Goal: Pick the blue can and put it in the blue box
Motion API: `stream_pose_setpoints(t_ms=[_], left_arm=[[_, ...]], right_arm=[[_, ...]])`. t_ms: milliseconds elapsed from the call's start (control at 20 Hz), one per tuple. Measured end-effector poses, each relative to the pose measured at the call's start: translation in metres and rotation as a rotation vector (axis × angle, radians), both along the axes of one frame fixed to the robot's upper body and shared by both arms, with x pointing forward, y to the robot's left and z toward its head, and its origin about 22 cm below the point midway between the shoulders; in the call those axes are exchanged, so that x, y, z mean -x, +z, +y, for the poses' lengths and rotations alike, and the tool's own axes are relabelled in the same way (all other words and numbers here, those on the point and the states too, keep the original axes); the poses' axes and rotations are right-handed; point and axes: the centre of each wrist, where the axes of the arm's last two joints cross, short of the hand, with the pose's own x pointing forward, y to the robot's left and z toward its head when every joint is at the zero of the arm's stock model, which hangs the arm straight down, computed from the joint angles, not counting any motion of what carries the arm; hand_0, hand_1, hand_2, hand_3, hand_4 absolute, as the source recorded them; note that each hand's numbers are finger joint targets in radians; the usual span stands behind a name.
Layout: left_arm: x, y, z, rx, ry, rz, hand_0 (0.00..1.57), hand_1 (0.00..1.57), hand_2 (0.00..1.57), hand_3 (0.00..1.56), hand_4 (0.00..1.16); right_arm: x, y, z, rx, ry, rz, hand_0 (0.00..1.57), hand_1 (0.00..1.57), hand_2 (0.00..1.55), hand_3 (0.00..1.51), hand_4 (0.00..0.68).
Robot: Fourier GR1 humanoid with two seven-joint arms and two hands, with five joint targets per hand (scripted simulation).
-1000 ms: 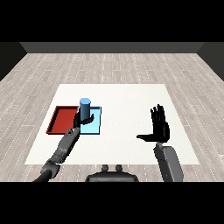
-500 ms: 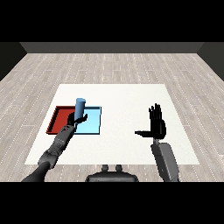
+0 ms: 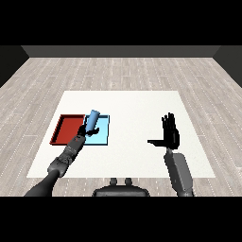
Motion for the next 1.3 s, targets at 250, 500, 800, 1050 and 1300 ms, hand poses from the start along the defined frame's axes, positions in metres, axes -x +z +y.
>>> stream_pose_setpoints(t_ms=[250,500,800,1050,1300], left_arm=[[-0.001,0.002,0.003,0.028,-0.008,0.032,0.86,0.86,0.88,0.48,0.65],[-0.003,0.002,-0.005,-0.007,-0.028,0.087,0.0,0.0,0.0,0.0,0.0],[0.004,-0.007,-0.012,-0.009,0.057,-0.032,0.0,0.0,0.0,0.0,0.0],[-0.003,0.005,-0.013,0.016,0.129,-0.333,0.0,0.0,0.0,0.0,0.0],[-0.006,0.02,-0.014,0.12,-0.02,-0.63,0.0,0.0,0.0,0.0,0.0]], right_arm=[[0.0,-0.002,-0.004,-0.003,0.006,-0.006,0.0,0.0,0.0,0.0,0.0],[0.005,-0.001,0.0,-0.012,0.008,-0.021,0.0,0.0,0.0,0.0,0.0],[0.002,0.0,0.003,-0.033,0.023,-0.028,0.0,0.0,0.0,0.0,0.0],[0.0,0.007,-0.001,-0.044,0.032,-0.039,0.0,0.0,0.0,0.0,0.0],[0.001,0.004,0.002,-0.036,0.038,-0.031,0.0,0.0,0.0,0.0,0.0]])
